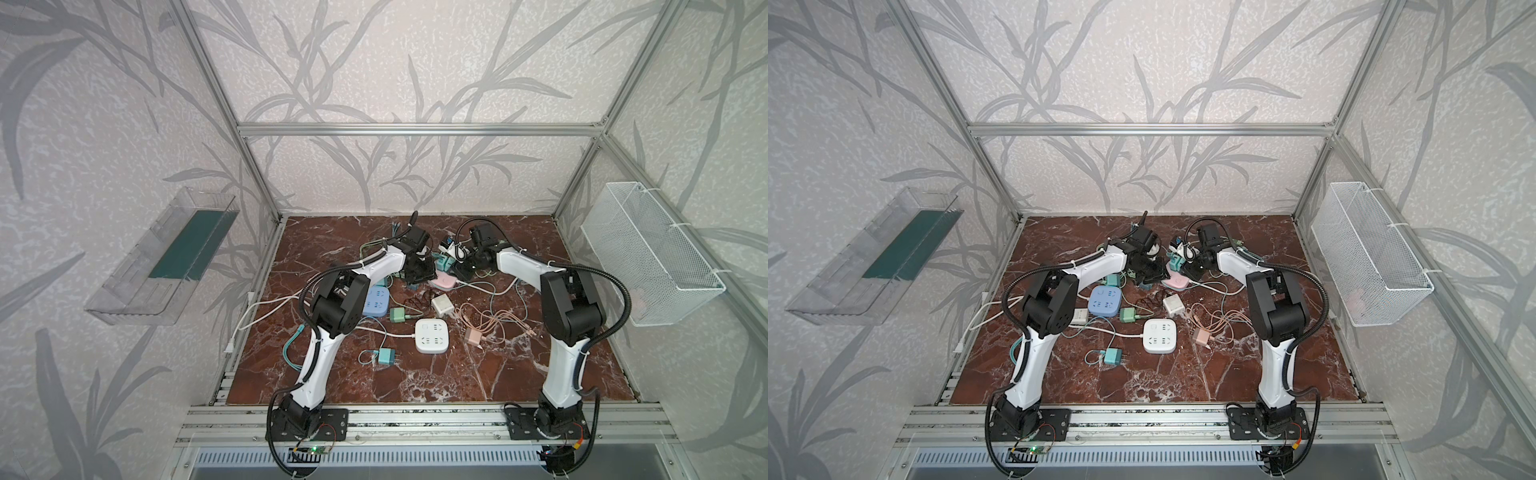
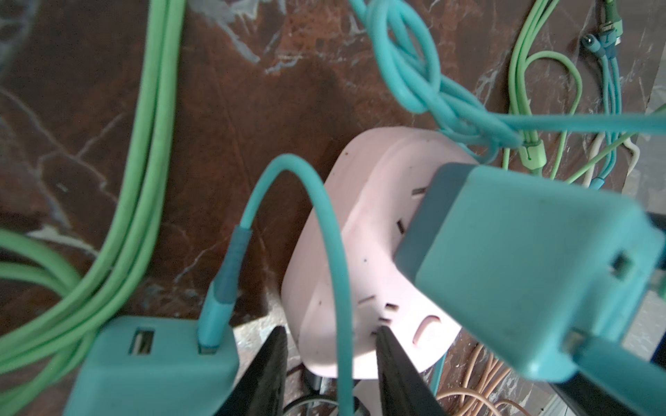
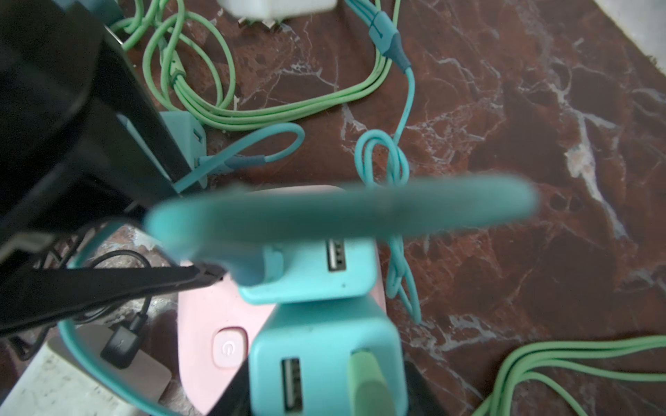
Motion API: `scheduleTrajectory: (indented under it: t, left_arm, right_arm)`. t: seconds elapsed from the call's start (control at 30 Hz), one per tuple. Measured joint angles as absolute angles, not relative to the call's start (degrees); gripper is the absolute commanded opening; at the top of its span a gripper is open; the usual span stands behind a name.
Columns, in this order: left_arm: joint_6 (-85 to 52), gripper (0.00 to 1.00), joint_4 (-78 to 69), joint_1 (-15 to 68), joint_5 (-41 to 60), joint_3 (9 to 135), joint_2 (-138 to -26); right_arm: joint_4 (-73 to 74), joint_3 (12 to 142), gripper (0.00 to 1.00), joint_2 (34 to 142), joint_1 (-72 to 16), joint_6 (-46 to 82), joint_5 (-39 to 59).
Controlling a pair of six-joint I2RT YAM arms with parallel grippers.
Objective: Pull the plug off the socket
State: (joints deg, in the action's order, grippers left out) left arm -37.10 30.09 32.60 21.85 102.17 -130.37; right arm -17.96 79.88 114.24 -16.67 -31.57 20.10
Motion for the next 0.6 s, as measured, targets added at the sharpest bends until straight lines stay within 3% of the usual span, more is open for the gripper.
scheduleTrajectory:
  t: [0.6]
  left_arm:
    - [-37.7,0.41,30.0,32.4,22.9,104.1,-131.9]
  right_arm:
    - [-14.8,78.0,0.23,113.6,-19.3,-35.5,12.0]
